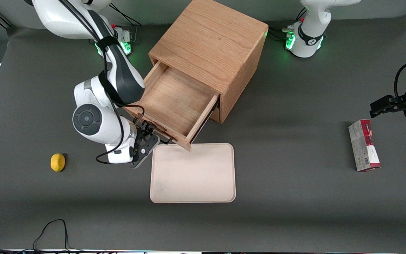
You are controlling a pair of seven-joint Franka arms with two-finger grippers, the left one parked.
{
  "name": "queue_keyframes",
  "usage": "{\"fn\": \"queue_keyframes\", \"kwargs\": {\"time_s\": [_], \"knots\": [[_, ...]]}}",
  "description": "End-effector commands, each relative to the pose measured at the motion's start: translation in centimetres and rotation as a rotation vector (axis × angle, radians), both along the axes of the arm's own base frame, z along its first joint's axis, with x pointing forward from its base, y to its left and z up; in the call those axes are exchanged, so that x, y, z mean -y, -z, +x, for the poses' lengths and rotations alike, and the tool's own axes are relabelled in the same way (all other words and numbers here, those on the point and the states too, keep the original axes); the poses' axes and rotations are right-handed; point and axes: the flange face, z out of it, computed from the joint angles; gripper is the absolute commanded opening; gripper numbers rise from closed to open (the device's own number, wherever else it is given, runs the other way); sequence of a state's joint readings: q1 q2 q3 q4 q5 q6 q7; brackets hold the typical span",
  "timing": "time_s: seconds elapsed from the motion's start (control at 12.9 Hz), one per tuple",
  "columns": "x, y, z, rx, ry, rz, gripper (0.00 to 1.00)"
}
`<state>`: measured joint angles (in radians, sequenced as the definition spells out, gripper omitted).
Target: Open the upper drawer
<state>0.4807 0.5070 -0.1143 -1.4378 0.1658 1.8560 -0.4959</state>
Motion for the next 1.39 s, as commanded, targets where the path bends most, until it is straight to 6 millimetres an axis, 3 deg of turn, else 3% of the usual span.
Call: {"fn": "queue_keyframes", "kwargs": {"time_s": [0.0,0.23,0.46,1.01,1.32], "knots": [[0.6,0.0,1.4,0.009,0.016,-0.024,1.0],[1.8,0.3,2.1,0.009,0.036,-0.025,1.0],[1.7,-0.1,2.2,0.014,0.048,-0.024,1.0],[1.9,-7.8,2.5,0.064,0.046,0.004,1.0],[5.9,-14.4,1.8,0.091,0.144,0.003,1.0]]}}
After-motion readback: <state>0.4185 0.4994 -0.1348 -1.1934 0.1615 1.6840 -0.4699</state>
